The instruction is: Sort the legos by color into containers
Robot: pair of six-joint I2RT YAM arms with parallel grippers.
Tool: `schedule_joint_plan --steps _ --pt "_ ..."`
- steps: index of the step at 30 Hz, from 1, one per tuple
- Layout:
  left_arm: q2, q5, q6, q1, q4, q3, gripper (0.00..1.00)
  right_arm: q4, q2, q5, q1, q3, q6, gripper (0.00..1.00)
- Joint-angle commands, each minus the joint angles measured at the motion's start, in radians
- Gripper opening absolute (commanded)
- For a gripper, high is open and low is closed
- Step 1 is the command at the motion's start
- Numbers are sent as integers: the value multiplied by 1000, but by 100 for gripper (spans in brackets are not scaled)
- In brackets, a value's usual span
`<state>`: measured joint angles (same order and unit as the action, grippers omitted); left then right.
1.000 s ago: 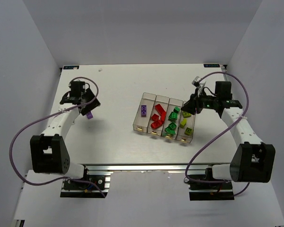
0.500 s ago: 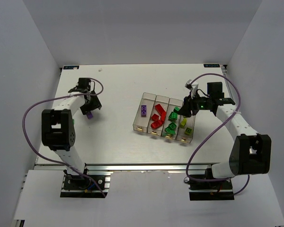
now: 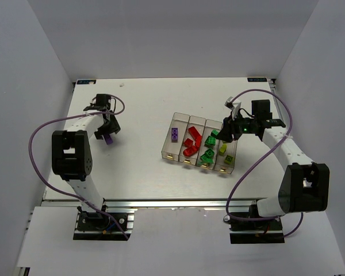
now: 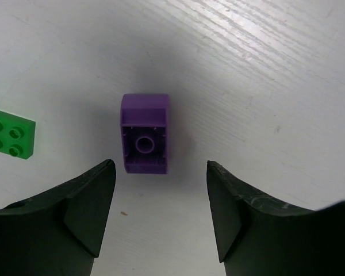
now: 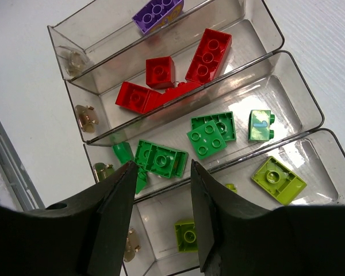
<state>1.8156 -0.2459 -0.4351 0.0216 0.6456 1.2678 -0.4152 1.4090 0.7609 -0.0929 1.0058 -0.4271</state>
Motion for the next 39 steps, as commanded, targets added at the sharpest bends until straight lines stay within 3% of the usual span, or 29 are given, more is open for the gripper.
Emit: schedule_joint_plan --steps 1,9,12,22,24,28,30,33,34,35,39 --pt "-45 -56 18 -6 11 -27 74 6 -18 -2 -2 20 -1 48" --pt "17 -29 36 -20 -29 -18 73 -10 -18 3 -2 39 4 48" --pt "42 -18 47 -52 -30 8 67 -13 -25 -3 -2 43 4 48" --pt "-22 66 15 -80 -98 -59 21 -23 -54 -15 -1 39 -2 48" --pt "-77 165 -2 -78 -119 -74 8 -22 -58 -11 -2 39 -2 48" --pt "-207 507 -72 -29 -254 -148 2 -17 -61 5 -1 40 2 47" --pt "-248 626 -118 87 -374 -192 2 -10 -64 23 -1 39 7 43" --pt "-279 718 -164 228 -484 -229 1 0 -59 38 -1 45 11 21" --pt "-280 721 -174 257 -503 -235 1 -4 -55 44 -1 48 11 8" --pt "-277 720 -178 308 -536 -242 1 -5 -53 48 -1 53 11 3" --pt "-227 672 -192 382 -540 -228 3 -11 -50 57 -2 57 11 0"
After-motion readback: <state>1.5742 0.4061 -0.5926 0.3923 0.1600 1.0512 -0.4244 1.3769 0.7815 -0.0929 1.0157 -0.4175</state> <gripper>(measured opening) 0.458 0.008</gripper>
